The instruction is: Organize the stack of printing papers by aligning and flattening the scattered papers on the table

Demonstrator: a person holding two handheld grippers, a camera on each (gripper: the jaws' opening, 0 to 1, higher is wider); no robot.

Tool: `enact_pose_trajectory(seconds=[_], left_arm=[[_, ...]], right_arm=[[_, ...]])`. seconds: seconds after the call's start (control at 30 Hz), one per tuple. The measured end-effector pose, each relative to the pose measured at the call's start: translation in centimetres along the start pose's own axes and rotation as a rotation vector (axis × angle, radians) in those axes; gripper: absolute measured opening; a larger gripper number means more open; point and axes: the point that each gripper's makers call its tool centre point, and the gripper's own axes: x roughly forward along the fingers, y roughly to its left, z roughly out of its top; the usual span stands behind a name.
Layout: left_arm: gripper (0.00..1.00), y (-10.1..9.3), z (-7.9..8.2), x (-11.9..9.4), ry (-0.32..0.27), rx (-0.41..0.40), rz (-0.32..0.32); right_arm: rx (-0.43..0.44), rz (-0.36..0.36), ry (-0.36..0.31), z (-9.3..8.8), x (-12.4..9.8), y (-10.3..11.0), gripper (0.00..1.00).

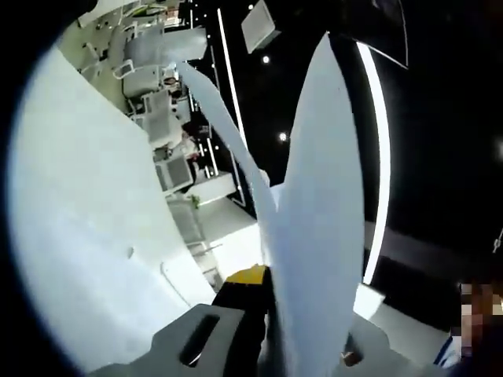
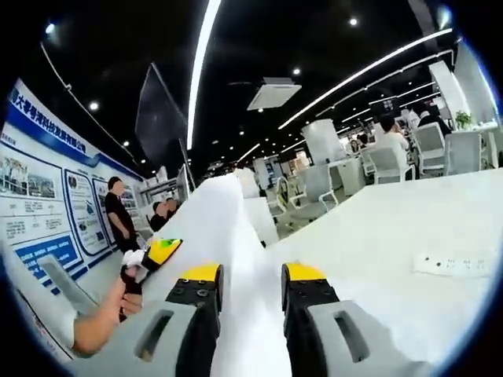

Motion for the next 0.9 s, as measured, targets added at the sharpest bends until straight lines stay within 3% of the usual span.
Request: enact_pose_trajectory(seconds=[0.13, 0.27, 0.4, 0.47, 0.6, 0.73, 0.9], left_arm=[[0.06, -0.4, -0.5, 0.0, 0.027, -0.021, -0.018], [0.06, -1.1, -0.9, 0.1, 0.055, -0.034, -0.045], [0.06, -1.8, -1.4, 0.0, 0.087, -0.028, -0.062], [0.06, -2.1, -1.8, 0.0, 0.109, -0.036, -0.074], [0.06, -2.8, -2.5, 0.0, 0.144, -0.031, -0.093], [0.06, -3.2, -2.7, -0.1, 0.157, -0.023, -0.102], [0.06, -3.5, -2.5, -0.3, 0.157, -0.013, -0.102]], right_arm=[[0.021, 0.009, 0.003, -0.4, 0.0, -0.5, 0.27], [0.053, 0.131, -0.021, 0.0, -0.2, 1.3, 0.32], [-0.011, 0.104, -0.011, 0.0, -0.6, 0.7, 0.42], [-0.014, 0.115, -0.006, -0.2, -0.7, 0.7, 0.41], [0.027, 0.19, 0.013, -0.5, -0.8, 1.8, 0.29], [0.029, 0.194, 0.022, -0.8, -0.8, 2.0, 0.21], [0.049, 0.201, 0.03, -0.7, -0.9, 2.1, 0.19]])
